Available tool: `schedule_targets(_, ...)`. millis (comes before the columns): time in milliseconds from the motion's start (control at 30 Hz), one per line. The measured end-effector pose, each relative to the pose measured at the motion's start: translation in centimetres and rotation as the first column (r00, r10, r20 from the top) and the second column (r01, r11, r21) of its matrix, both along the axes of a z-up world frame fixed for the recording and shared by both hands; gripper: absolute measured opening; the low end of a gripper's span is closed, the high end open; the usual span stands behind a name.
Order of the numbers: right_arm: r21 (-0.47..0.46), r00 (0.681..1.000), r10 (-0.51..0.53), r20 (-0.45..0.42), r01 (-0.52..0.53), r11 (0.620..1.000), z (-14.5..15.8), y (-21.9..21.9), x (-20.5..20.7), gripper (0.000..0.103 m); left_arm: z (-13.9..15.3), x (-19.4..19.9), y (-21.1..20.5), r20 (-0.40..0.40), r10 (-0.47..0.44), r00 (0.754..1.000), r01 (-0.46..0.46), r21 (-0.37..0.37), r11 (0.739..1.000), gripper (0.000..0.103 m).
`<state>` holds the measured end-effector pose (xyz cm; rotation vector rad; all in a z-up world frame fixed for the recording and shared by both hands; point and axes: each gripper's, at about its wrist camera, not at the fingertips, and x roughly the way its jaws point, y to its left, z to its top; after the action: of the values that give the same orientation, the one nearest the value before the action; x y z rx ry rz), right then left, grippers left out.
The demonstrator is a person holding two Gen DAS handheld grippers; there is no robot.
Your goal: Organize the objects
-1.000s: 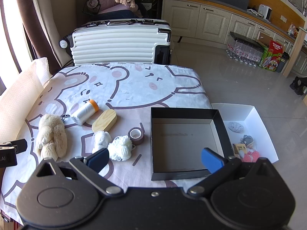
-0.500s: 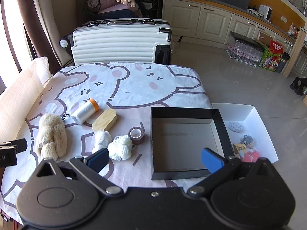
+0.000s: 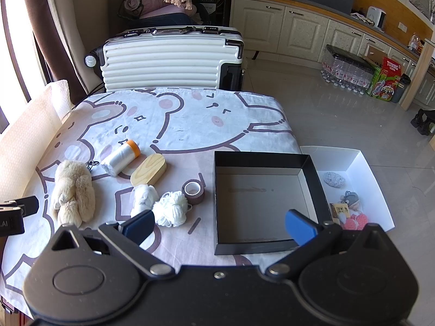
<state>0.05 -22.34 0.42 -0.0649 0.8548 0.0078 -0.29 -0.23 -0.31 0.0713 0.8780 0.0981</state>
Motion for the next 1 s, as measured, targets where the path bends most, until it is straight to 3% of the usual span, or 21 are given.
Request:
schedule_targets(500,-0.005,1.0,0.0,0.004,0.0,1.0,-0.5,0.2,-0.2,0.103,0.2,0.1,0.0,0.013,-0.001,1.0,0.001,-0.005,1.0,0.103)
schedule_targets(767,0.019,0.999,-0.023,0.041,0.022,1.0,1.9,-0.1,0.6,0.103,1.7,0.5,-0.1,0.037,-0.002,0.999,0.002,0.0,1.0,0.103)
schedule_targets(1000,0.02,0.998,-0.017,0.065,0.016,1.0,4.2,0.1,2.1,0.103,3.8,2.1,0.3,0.046,0.014,0.999,-0.012,-0.043,0.999,0.103)
